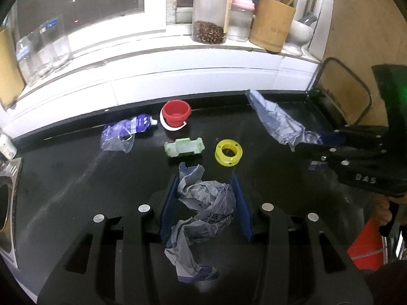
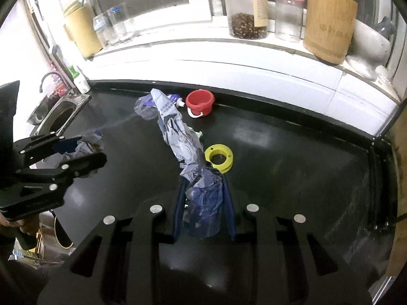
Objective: Collect trash
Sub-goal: 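Grasp the crumpled grey paper with the left tool while the right tool grasps the crumpled blue-grey paper, then carry both crumpled papers to the floor bin and open both tools over it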
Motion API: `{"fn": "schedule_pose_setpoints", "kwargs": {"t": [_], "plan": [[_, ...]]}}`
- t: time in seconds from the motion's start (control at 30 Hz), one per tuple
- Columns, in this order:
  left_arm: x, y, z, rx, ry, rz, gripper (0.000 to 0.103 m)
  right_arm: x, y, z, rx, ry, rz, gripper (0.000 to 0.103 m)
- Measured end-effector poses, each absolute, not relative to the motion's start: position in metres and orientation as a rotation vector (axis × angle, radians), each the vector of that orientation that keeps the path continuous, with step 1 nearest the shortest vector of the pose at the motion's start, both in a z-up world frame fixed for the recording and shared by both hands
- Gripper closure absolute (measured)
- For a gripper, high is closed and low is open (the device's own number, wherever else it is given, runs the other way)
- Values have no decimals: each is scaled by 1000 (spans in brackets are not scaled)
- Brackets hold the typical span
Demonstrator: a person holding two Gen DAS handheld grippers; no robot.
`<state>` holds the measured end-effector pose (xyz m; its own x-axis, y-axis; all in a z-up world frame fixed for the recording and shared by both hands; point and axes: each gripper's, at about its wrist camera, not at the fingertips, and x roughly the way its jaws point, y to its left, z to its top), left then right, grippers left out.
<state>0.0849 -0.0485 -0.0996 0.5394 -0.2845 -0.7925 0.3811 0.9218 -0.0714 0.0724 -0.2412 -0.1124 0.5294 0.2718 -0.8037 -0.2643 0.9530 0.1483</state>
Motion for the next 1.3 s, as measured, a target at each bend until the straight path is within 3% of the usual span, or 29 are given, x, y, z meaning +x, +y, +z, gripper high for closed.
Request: {"fn": "schedule_pose_setpoints", "kwargs": {"t": [0.33, 0.7, 0.97, 1.3], "plan": [[41, 15, -83, 83, 898, -261, 61, 47, -172, -77, -55, 916, 428, 75], [-93, 218, -108, -98, 956, 270, 61, -2, 69, -78, -249, 917, 888, 75], [-210, 351, -168, -312, 1025, 591, 61, -90, 277, -123, -441, 995, 1238, 75], [-290, 474, -270, -528, 952, 770, 61, -149, 445, -230, -577, 1178, 1353, 75]]}}
